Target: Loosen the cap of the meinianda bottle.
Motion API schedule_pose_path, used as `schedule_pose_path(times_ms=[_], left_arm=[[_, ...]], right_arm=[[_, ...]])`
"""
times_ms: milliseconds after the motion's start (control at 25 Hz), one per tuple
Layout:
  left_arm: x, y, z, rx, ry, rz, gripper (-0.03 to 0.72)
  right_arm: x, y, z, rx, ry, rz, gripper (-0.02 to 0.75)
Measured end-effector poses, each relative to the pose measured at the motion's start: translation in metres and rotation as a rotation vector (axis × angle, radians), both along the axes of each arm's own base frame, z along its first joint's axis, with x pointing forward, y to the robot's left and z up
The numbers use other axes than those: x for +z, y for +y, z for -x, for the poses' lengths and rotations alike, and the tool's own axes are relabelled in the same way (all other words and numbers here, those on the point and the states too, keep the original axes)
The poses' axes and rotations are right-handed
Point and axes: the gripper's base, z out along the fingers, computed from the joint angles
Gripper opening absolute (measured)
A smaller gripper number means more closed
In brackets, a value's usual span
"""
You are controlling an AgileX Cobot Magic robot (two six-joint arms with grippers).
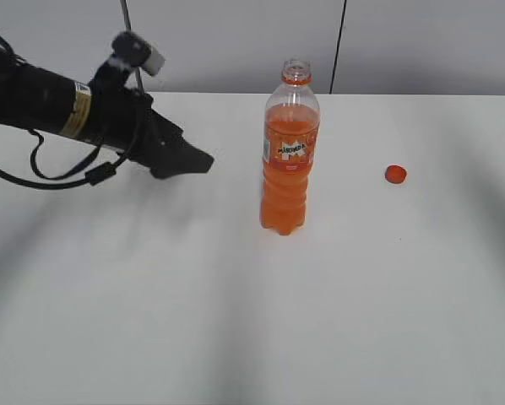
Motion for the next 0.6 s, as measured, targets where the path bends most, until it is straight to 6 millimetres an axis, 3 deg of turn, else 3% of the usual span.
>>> schedule_pose_path(times_ms=[280, 520, 600], left_arm=[[0.053, 0.022, -0.009, 0.418, -0.024, 0.043, 0.582], [0.093, 0.061, -0.02, 0.816, -0.311, -0.078, 0.581], [0.103, 0.077, -0.021, 0.873, -0.407, -0.16, 0.579]], right_arm=[[0.005, 0.0, 0.008, 0.004, -0.003, 0.001, 0.587], [0.005, 0.0, 0.015, 0.01, 0.043, 0.004, 0.587], [0.008, 0.0, 0.018, 0.011, 0.04, 0.004, 0.587]])
